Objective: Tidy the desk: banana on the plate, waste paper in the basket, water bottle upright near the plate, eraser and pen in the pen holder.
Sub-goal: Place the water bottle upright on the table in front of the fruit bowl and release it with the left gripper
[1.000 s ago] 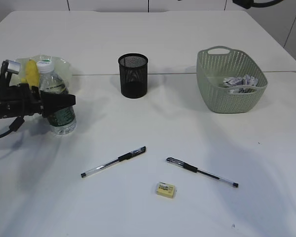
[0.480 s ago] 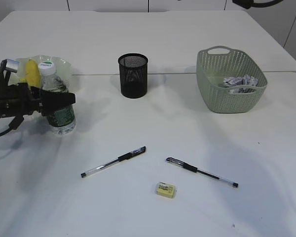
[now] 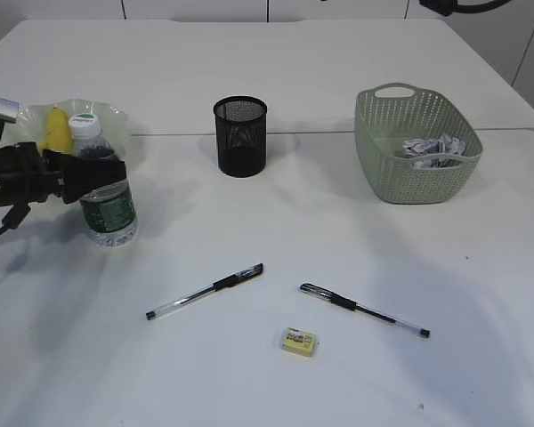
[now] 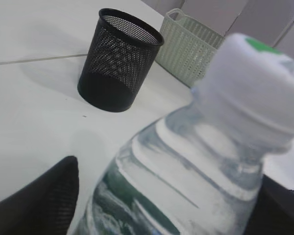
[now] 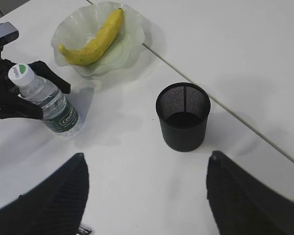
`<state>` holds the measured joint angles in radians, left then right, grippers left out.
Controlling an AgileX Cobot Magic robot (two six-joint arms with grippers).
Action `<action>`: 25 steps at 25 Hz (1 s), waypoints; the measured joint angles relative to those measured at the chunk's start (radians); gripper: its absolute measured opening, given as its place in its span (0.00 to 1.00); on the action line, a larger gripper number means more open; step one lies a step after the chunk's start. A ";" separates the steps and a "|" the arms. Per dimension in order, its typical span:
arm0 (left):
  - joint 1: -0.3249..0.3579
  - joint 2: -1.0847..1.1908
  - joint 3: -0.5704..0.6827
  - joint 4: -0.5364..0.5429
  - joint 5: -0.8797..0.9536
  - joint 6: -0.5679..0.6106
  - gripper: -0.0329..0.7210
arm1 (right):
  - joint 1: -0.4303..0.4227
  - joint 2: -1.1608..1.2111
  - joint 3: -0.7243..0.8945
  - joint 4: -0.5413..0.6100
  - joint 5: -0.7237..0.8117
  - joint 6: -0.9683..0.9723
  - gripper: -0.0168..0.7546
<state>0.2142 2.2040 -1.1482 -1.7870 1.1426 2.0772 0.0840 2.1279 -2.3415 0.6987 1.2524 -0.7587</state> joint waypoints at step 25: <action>0.086 -0.176 0.203 -0.001 0.002 0.016 0.95 | 0.000 0.000 0.000 0.000 0.000 0.000 0.74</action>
<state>0.3007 2.0276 -0.9447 -1.7885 1.1444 2.0935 0.0840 2.1279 -2.3415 0.6987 1.2524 -0.7587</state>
